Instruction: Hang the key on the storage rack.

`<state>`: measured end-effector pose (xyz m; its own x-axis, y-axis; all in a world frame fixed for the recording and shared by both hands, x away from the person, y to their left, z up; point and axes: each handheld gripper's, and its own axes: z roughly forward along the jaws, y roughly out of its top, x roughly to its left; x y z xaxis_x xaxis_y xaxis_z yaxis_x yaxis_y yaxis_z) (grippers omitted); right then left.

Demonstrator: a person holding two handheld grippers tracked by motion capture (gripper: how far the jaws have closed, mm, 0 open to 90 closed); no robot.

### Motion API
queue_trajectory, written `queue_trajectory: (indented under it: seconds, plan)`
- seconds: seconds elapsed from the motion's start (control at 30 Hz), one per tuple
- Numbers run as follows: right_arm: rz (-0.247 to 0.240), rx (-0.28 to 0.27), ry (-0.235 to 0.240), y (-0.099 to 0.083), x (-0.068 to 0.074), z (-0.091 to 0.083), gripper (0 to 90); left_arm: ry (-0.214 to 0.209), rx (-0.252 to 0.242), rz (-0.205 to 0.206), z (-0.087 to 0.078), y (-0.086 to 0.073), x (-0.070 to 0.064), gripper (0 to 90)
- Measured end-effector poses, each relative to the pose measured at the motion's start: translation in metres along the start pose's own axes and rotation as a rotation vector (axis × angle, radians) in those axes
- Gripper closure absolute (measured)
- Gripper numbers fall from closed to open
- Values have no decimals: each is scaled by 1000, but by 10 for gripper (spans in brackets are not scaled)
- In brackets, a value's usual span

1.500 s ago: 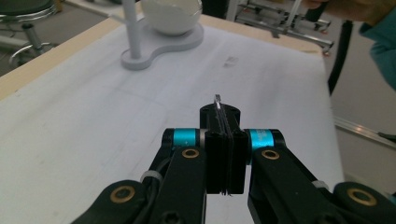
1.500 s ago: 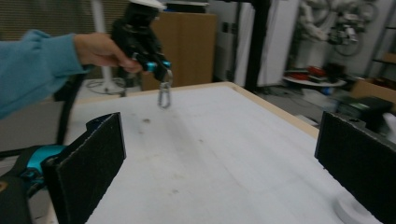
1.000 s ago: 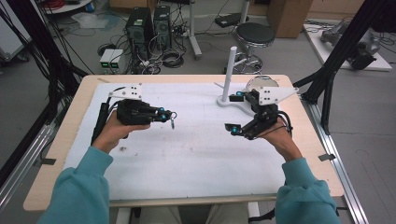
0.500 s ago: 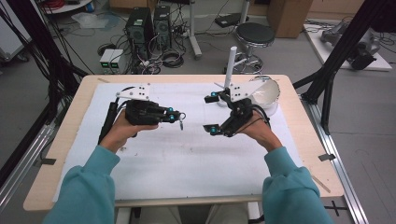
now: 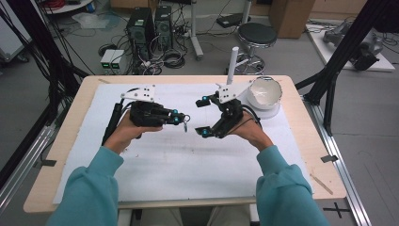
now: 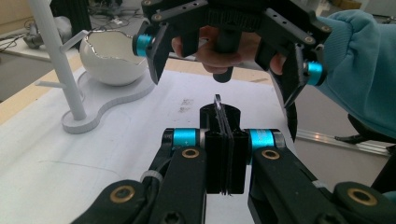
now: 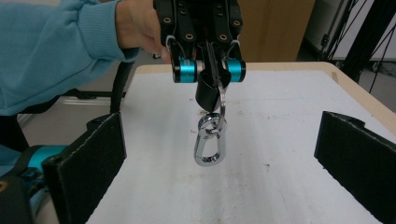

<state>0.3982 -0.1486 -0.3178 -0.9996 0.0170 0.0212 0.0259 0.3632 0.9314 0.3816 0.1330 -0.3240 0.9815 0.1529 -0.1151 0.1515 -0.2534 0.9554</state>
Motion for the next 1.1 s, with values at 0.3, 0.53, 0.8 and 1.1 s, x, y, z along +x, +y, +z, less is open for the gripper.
queue_trajectory:
  seconds: [0.3, 0.53, 0.8, 1.1]
  plan:
    - [-16, -16, 13, 1, -1, 6, 139, -15, -4, 6, 1, 1, -2, 888]
    - [25, -32, 46, -3, -3, 7, 316, -28, -7, 4, 1, 0, -2, 887]
    - [65, -52, 65, -9, -5, 6, 470, -38, -3, 1, 2, 0, -2, 888]
    - [31, -54, 81, -8, -4, 6, 603, -50, -8, 8, 4, 0, -2, 887]
